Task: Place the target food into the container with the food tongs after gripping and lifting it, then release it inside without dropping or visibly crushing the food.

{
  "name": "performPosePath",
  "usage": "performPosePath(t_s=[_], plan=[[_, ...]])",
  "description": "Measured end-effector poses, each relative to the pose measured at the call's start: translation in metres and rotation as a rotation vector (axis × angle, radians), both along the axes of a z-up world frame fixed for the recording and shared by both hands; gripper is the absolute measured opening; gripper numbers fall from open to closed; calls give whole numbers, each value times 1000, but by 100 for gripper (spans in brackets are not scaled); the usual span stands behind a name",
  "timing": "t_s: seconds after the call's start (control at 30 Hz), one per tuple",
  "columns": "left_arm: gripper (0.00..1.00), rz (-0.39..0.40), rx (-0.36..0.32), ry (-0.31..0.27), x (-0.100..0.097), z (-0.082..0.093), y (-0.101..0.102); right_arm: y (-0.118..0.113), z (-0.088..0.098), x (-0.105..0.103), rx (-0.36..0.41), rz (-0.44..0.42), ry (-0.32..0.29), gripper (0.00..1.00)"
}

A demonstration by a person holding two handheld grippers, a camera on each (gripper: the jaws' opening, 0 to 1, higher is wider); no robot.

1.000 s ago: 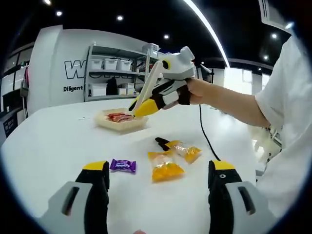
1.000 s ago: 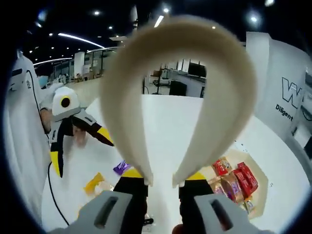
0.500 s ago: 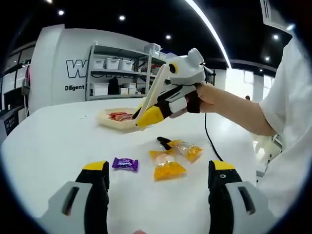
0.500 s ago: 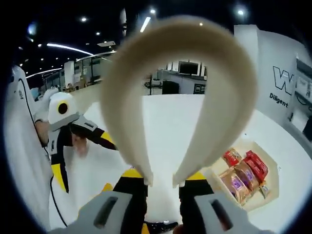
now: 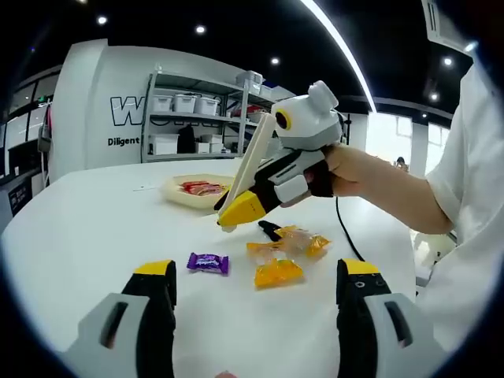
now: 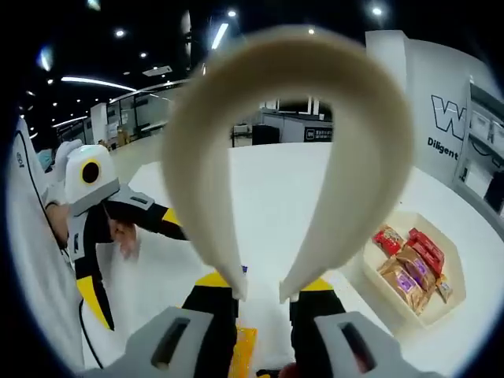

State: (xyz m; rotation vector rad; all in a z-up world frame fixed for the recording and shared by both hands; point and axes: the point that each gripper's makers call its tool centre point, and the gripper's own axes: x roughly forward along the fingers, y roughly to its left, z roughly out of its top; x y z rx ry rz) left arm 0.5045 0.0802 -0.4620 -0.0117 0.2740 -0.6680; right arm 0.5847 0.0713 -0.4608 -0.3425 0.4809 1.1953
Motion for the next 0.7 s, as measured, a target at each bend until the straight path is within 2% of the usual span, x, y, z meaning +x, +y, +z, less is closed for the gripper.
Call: performPosePath(t_s=[0.53, 0.7], plan=[[82, 9, -6, 1, 0, -1, 5, 13, -13, -20, -30, -29, -9, 20], [82, 8, -7, 1, 0, -1, 4, 13, -15, -24, -17, -48, 6, 20]])
